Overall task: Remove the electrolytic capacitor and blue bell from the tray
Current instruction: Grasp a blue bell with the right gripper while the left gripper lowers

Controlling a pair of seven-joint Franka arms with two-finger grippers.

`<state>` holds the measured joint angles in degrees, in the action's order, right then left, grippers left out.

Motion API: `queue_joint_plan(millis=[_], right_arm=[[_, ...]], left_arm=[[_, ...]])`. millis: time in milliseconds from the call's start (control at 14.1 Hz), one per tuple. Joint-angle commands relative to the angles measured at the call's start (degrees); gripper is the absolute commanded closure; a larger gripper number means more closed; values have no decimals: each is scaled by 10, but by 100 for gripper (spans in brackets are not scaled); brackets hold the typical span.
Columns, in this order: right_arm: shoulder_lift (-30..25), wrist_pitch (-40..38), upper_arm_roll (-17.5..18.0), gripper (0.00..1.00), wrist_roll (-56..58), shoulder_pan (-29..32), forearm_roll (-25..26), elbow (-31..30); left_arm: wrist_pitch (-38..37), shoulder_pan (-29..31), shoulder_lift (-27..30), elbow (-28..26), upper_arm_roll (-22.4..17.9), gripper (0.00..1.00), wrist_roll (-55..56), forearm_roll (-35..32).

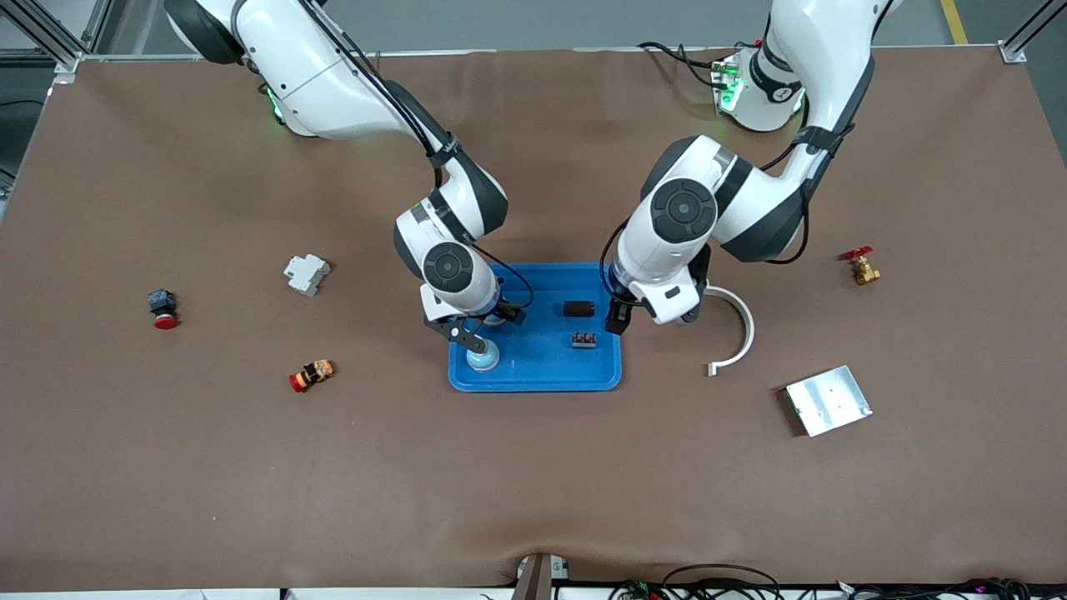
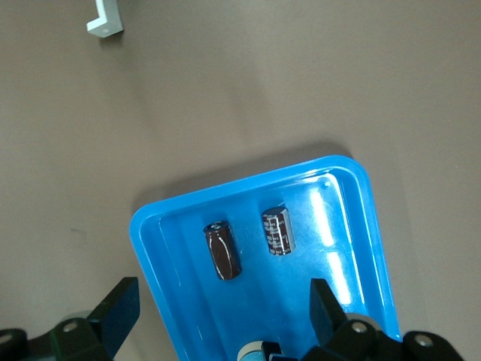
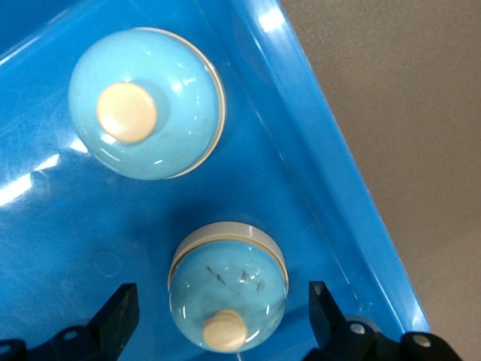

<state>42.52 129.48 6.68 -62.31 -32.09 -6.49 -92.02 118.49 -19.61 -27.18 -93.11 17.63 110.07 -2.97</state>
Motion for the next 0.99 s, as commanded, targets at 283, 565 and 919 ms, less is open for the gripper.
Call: queue_joint_plan(millis=[283,565,919], right_arm=[[1,-2,1,58,-16,-1,10,7],[-9,-8,1,93,-14,9,9,14],[-40,-50,1,100,36,31,8,19]], left_arm=[[20,-26,-40,19,-2,0,49,-48],[22,-29,-54,25,-2,0,87,-54],[23,-34,-74,42,-3,0,109,-56]])
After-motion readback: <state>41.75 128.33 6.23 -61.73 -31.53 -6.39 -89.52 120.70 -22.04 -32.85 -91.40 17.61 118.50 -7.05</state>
